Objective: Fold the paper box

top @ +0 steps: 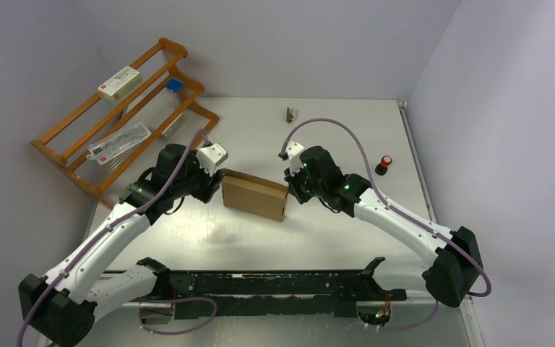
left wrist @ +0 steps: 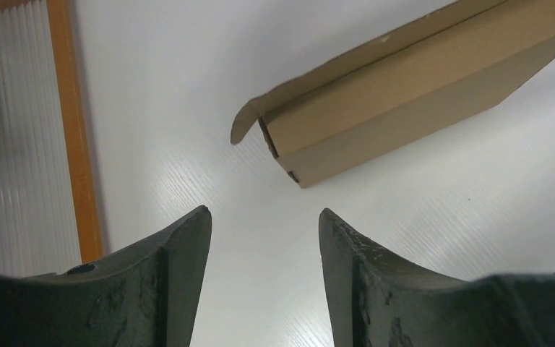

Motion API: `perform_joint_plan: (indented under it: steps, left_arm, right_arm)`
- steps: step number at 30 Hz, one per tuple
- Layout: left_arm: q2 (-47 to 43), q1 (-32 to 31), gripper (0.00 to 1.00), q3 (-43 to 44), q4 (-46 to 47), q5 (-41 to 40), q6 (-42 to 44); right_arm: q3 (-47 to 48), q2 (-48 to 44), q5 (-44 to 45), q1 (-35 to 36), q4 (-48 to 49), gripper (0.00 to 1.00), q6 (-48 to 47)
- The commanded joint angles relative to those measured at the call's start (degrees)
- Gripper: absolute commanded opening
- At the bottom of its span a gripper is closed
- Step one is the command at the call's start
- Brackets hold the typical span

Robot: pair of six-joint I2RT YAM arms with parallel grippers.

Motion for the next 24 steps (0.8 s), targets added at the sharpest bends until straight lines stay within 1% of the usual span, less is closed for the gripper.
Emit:
perform_joint_plan:
  steps: [1, 3, 5, 7, 10, 14, 21, 24]
  left_arm:
    - [4.5, 0.0, 0.6, 3.5, 2.4, 1.2, 4.8]
    - [7.4, 0.6, 0.59, 5.0, 1.5, 0.1, 5.8]
    - [9.9, 2.1, 0.57, 6.3, 1.2, 1.6, 6.4]
    - [11.9, 4.2, 0.56, 6.7, 1.8, 6.8, 6.9]
    - [13.6, 7.1, 0.52, 7.3, 2.1, 12.4, 6.5]
    - [13.8, 7.7, 0.5, 6.8, 2.5, 11.3, 6.6]
    - [13.5, 7.9, 0.49, 6.5, 3.4, 16.2, 7.7]
    - [14.6, 8.0, 0.44, 6.5, 2.9, 16.4, 7.7]
  right_arm:
    - [0.5, 0.8, -3.0, -0.3, -0.9, 0.0, -1.9]
    - [0.1, 0.3, -3.5, -0.3, -0.4, 0.0, -2.0]
    - [-0.2, 0.0, -3.8, -0.2, -0.2, 0.0, -2.1]
    - [-0.1, 0.1, -4.1, -0.2, -0.3, 0.0, -2.4]
    - [-0.2, 0.1, -3.8, -0.2, -0.3, 0.0, -2.5]
    - [-0.5, -0.2, -4.0, -0.2, -0.3, 0.0, -2.5]
    - [-0.9, -0.8, -5.1, -0.2, -0.2, 0.0, -2.5]
    - [-1.1, -1.1, -5.0, -0.2, -0.2, 0.0, -2.3]
